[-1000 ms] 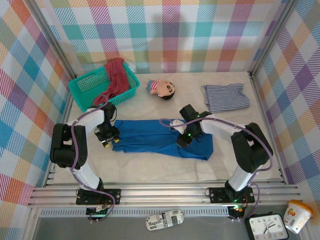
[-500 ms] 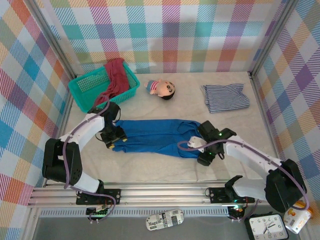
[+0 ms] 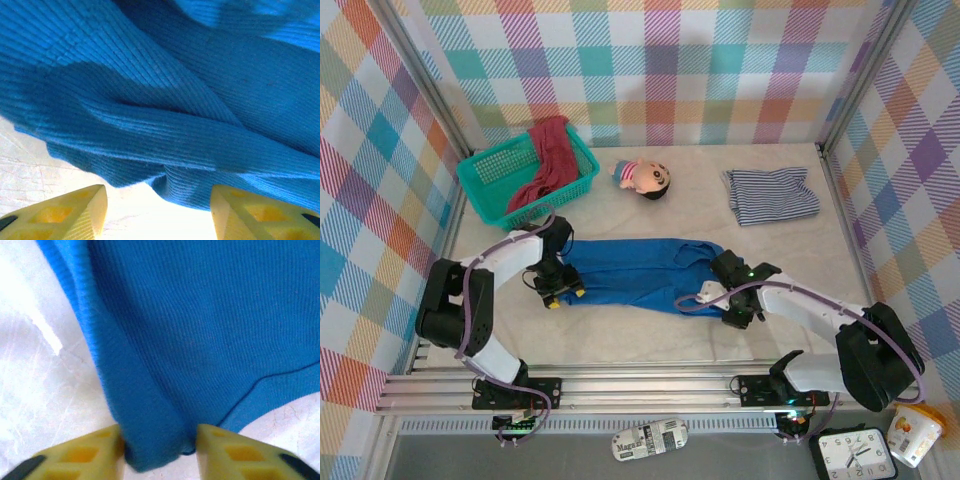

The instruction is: Fold and stack the tank tops

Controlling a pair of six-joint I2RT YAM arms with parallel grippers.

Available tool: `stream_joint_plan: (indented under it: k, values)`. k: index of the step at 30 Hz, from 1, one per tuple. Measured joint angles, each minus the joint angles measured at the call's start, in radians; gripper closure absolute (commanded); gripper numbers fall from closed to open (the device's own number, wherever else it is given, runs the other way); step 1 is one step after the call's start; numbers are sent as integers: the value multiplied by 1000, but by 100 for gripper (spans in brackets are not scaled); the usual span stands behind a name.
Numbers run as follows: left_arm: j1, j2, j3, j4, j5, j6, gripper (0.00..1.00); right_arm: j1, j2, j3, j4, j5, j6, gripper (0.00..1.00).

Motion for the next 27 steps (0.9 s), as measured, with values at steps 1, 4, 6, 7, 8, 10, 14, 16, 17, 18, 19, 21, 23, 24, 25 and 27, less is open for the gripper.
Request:
stream_joint_plan:
  k: [1, 4, 6, 7, 8, 10, 14, 16, 17, 18, 19, 21, 23, 24, 25, 27]
  values:
    - [0, 6, 0, 0, -3, 5, 43, 0, 3, 2, 0, 2, -3, 81]
    - [3, 22, 0, -1, -13, 24, 43, -8, 15, 23, -13, 3, 11, 90]
    - [9, 24, 0, -2, -15, 34, 43, -26, 18, 66, -41, -14, 23, 92]
    - [13, 24, 0, -2, -16, 38, 44, -35, 21, 88, -53, -25, 28, 92]
    - [16, 24, 0, -2, -16, 45, 43, -47, 27, 117, -69, -42, 38, 93]
    - [24, 24, 0, -2, -17, 55, 43, -69, 49, 167, -96, -77, 53, 93]
    - [50, 27, 4, -4, -25, 80, 44, -112, 126, 229, -136, -134, 80, 93]
    - [67, 39, 12, -3, -34, 93, 44, -132, 167, 240, -155, -148, 95, 93]
    - [76, 46, 16, -4, -39, 101, 44, -145, 193, 247, -169, -152, 104, 93]
    - [86, 55, 19, -3, -43, 109, 44, -156, 212, 254, -178, -153, 113, 93]
    - [96, 65, 22, -2, -47, 118, 44, -171, 238, 263, -188, -151, 124, 93]
    - [114, 87, 26, -2, -48, 135, 46, -195, 280, 282, -200, -144, 143, 93]
    - [129, 106, 37, -7, -37, 151, 47, -215, 326, 301, -205, -139, 164, 92]
    - [132, 111, 42, -10, -37, 159, 48, -221, 342, 307, -205, -137, 171, 92]
    - [137, 116, 47, -13, -36, 167, 48, -227, 361, 315, -208, -134, 182, 92]
    - [145, 119, 52, -17, -34, 179, 49, -239, 392, 326, -211, -132, 201, 91]
